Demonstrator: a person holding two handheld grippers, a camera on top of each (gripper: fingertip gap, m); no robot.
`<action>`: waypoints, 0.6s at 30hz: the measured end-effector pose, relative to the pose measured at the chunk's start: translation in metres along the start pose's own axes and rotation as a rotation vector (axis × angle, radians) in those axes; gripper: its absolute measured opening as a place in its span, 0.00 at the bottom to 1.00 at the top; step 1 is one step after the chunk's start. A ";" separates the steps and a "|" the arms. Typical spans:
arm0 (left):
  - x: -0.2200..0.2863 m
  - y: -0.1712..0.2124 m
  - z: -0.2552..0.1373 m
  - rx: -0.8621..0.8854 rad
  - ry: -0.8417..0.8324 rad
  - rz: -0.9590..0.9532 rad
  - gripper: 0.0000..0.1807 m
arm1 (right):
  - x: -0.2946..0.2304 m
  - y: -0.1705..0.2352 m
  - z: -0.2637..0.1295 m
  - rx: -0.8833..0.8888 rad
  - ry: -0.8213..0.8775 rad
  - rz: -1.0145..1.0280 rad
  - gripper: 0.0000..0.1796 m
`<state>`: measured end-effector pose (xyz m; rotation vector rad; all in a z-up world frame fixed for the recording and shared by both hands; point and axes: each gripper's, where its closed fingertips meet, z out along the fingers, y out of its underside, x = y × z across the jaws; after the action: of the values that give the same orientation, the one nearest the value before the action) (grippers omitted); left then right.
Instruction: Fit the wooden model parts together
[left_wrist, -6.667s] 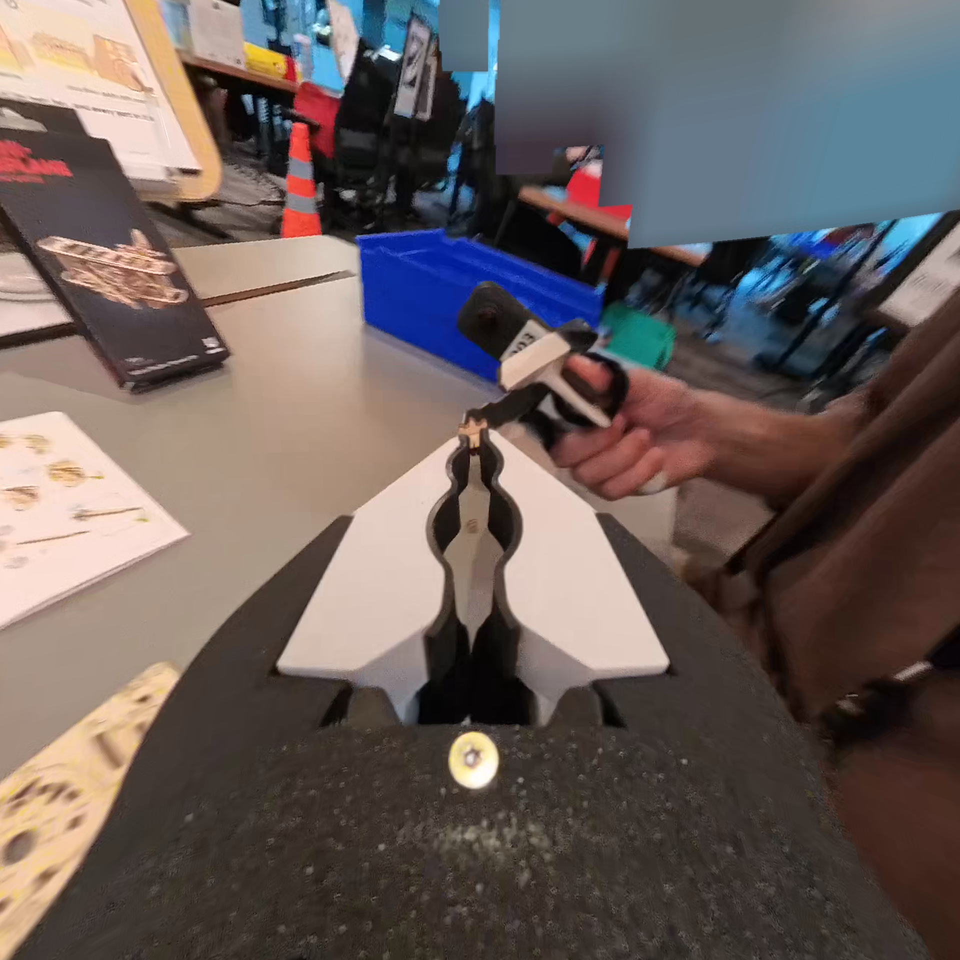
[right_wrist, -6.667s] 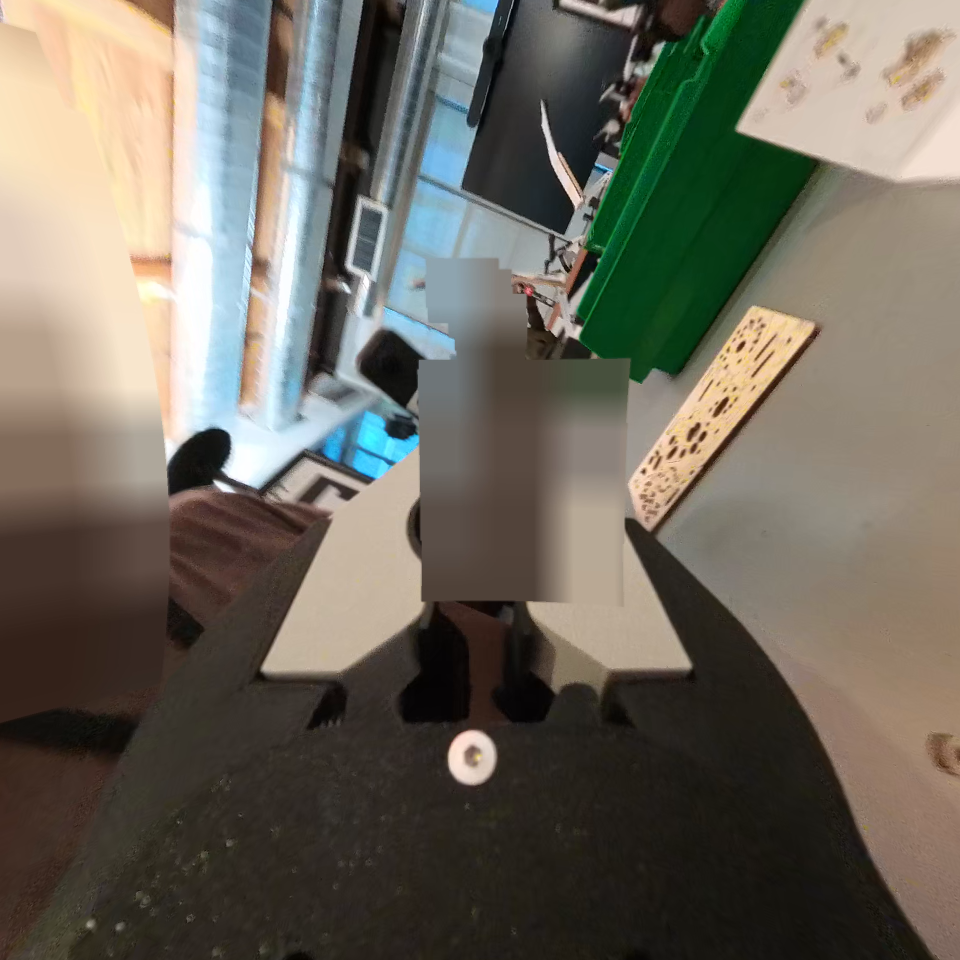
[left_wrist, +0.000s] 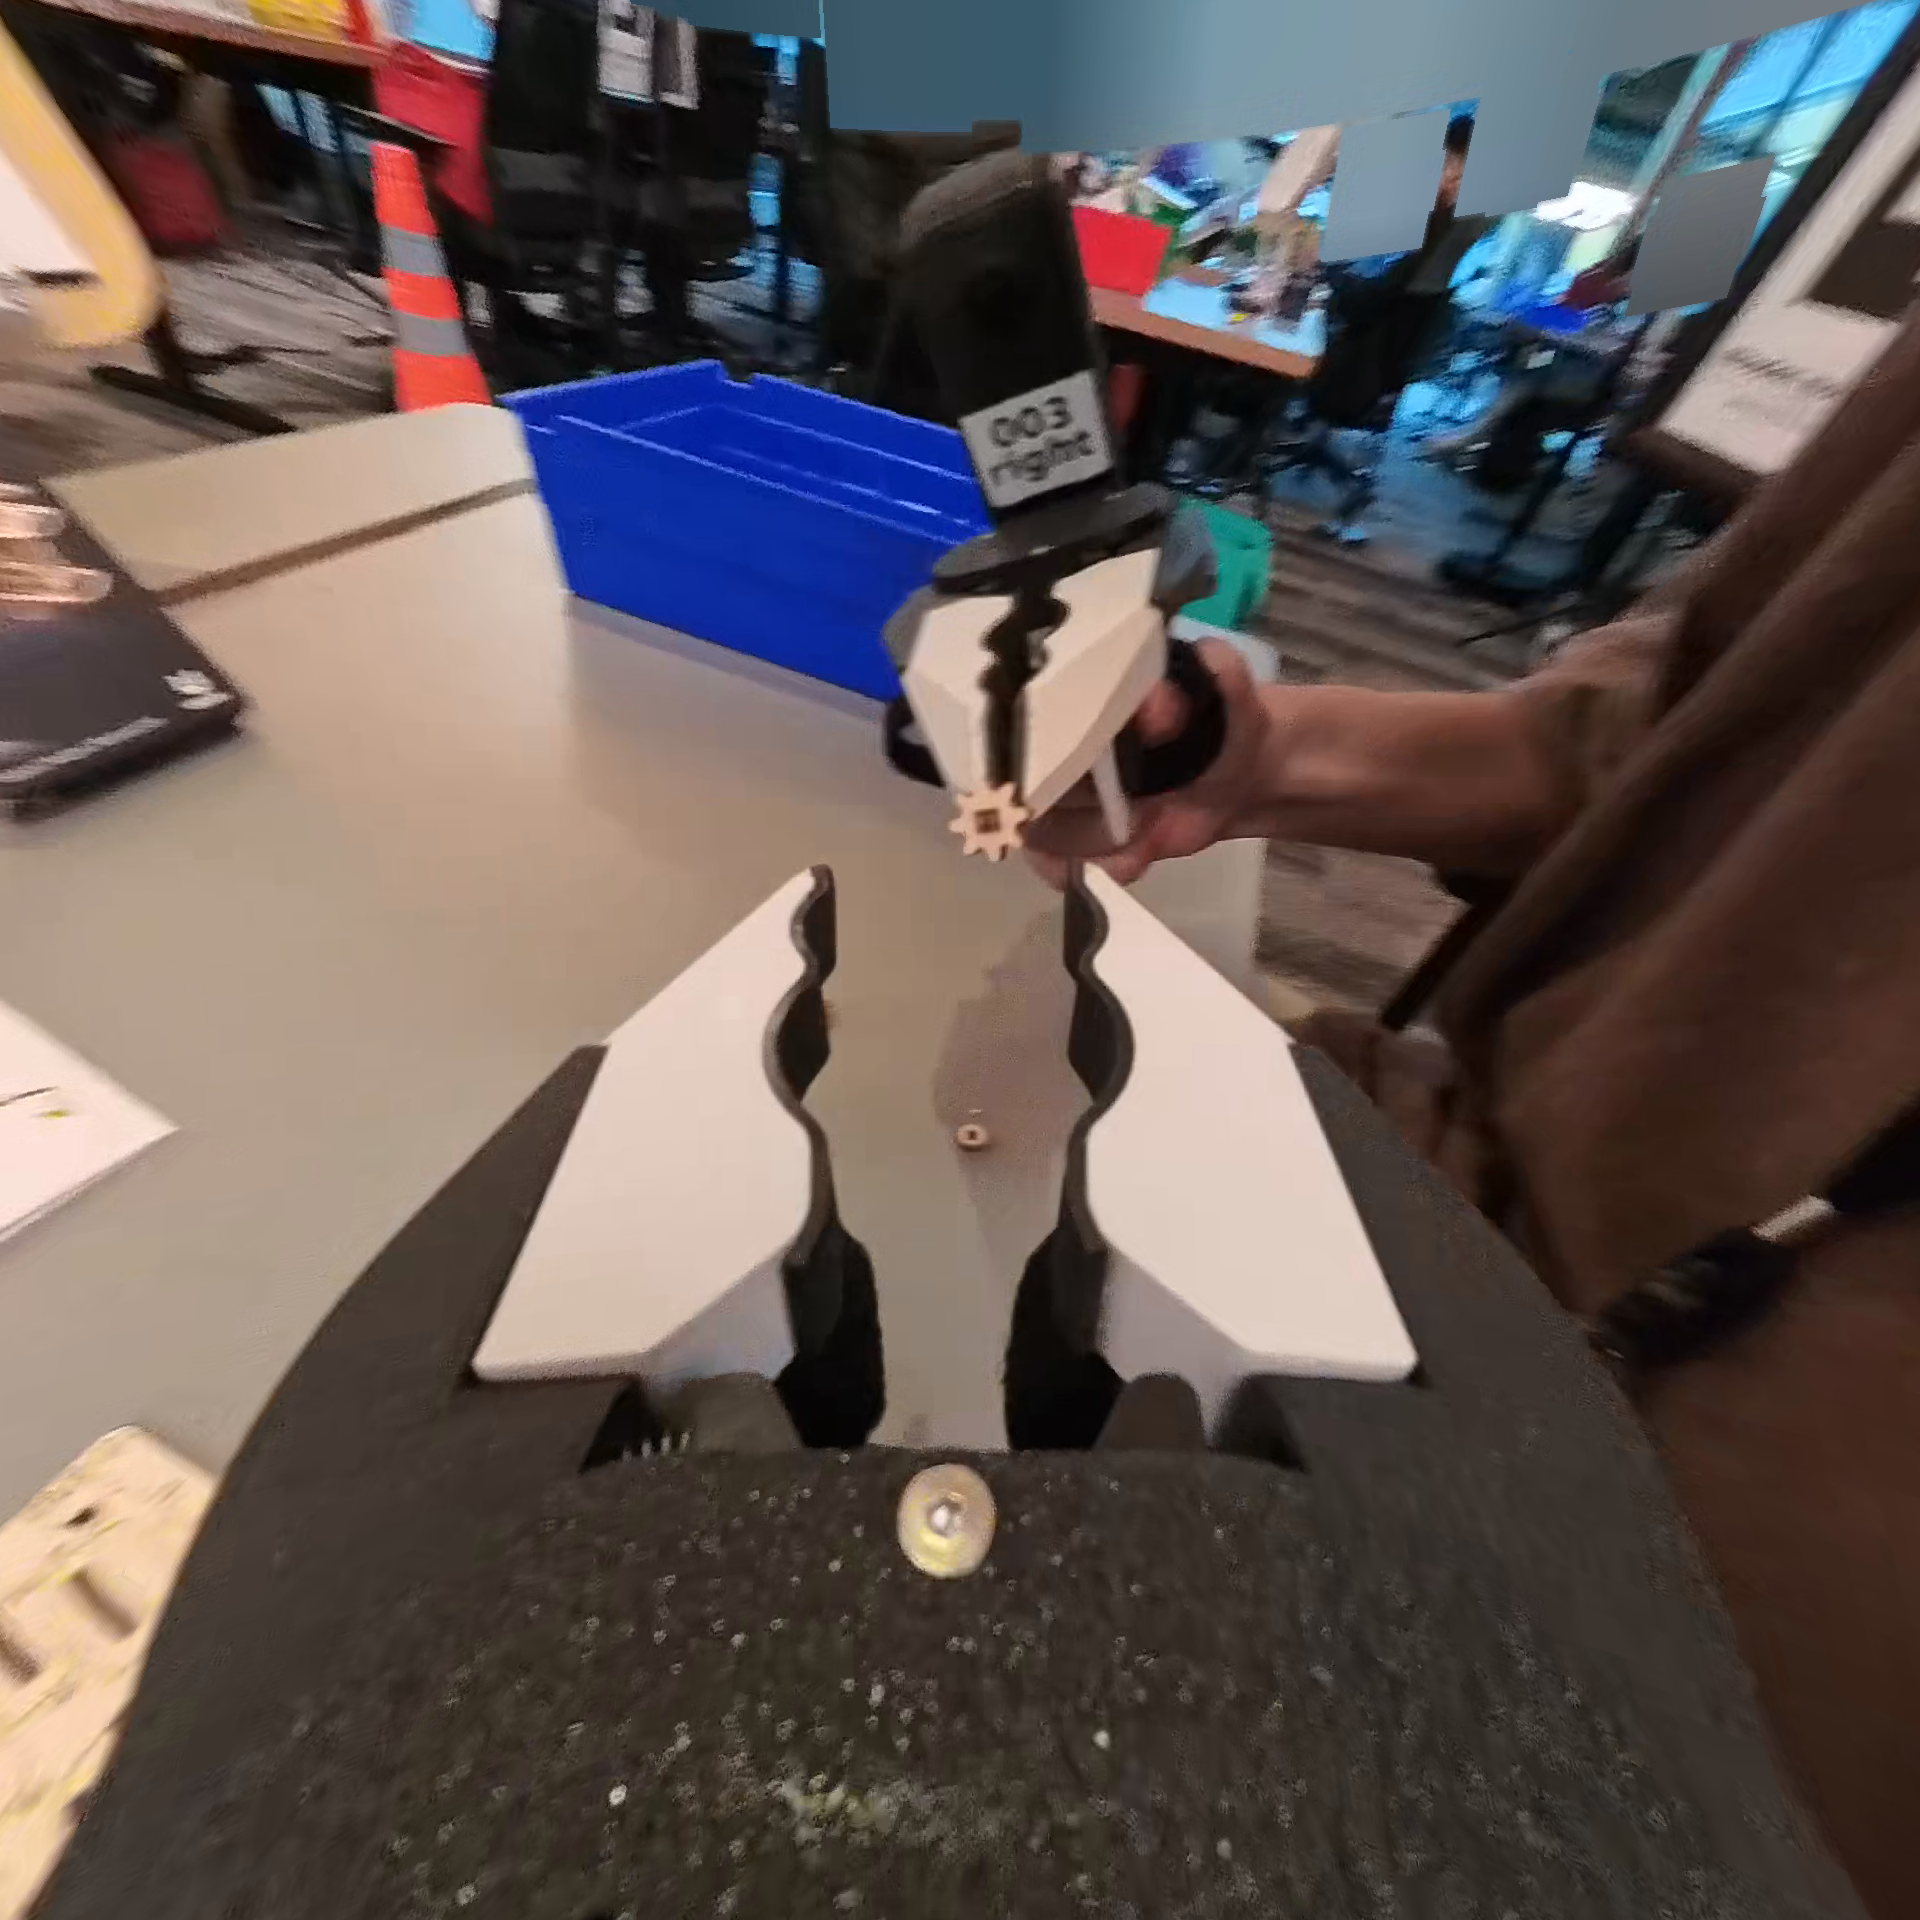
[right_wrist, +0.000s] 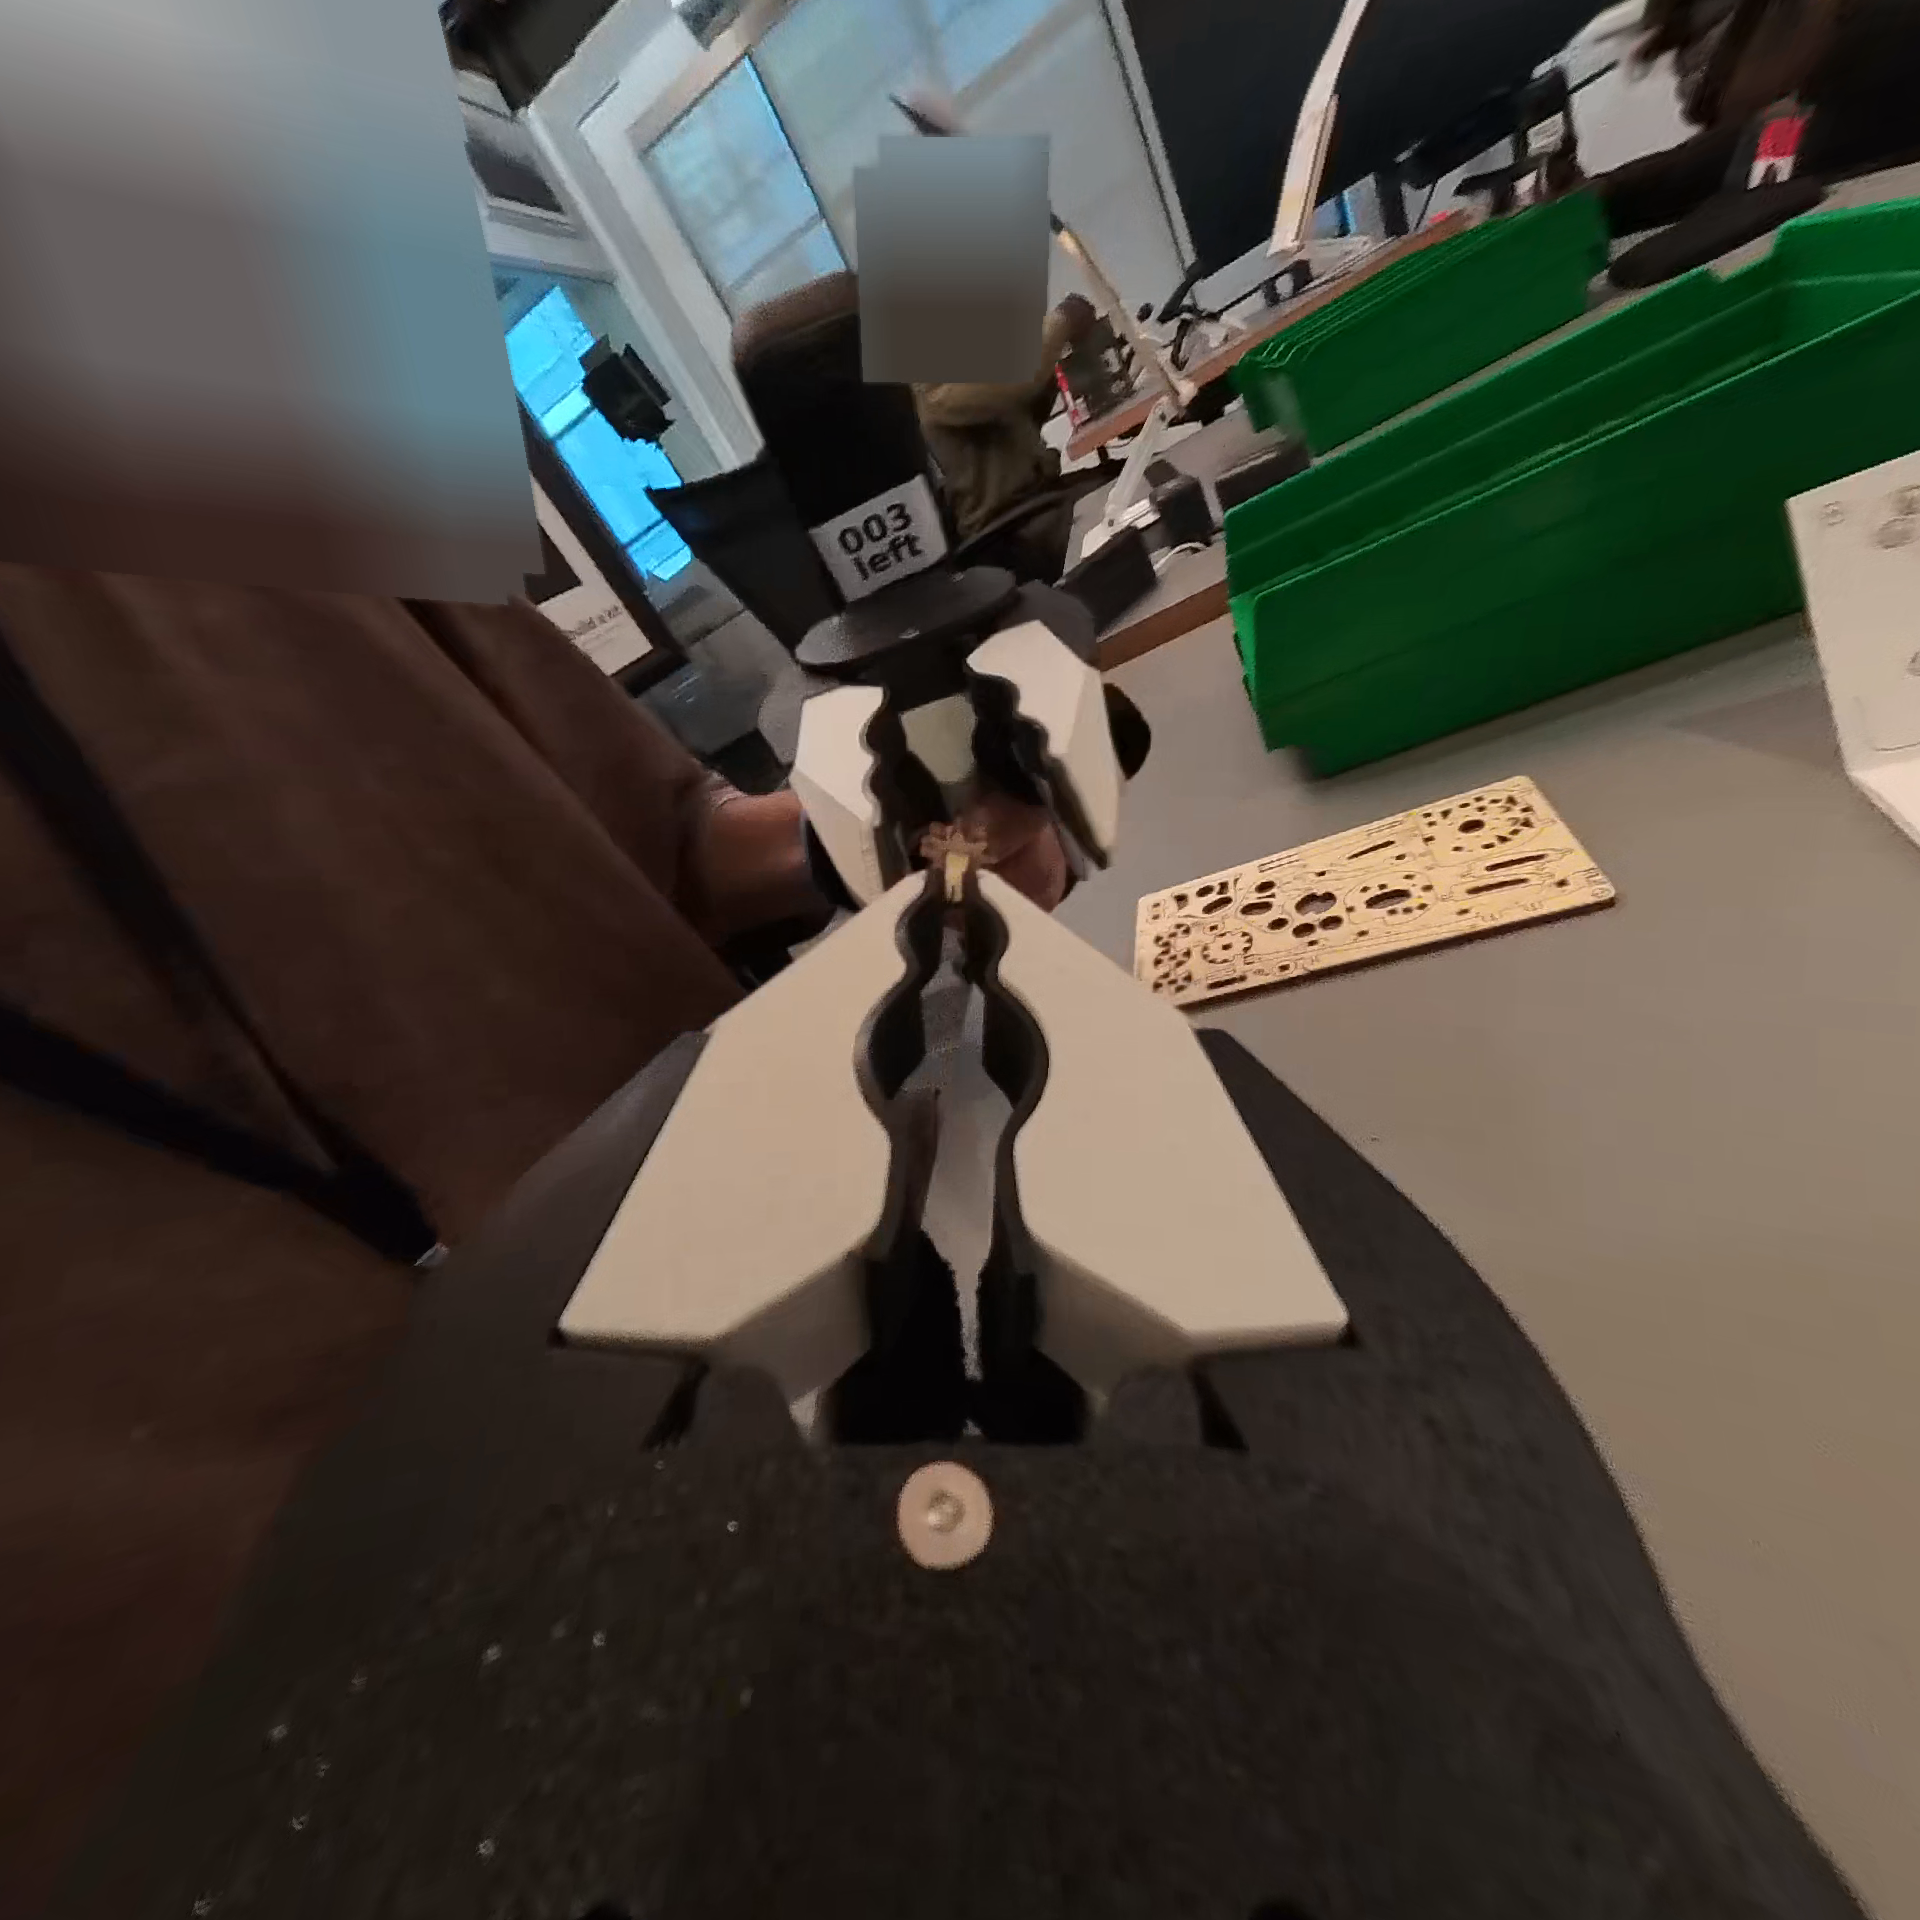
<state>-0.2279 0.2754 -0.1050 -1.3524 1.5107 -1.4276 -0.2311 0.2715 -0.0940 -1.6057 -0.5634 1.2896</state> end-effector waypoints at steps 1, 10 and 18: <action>0.004 0.000 0.000 -0.001 0.034 -0.009 0.21 | -0.001 0.003 0.002 -0.016 -0.008 -0.007 0.01; 0.015 0.006 -0.002 -0.030 0.112 -0.015 0.07 | -0.003 0.014 0.008 -0.090 0.004 -0.047 0.01; 0.015 0.007 -0.003 -0.026 0.120 -0.029 0.07 | -0.003 0.015 0.002 -0.132 0.039 -0.089 0.01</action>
<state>-0.2358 0.2608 -0.1079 -1.3295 1.5972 -1.5362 -0.2371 0.2635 -0.1056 -1.6908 -0.7007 1.1740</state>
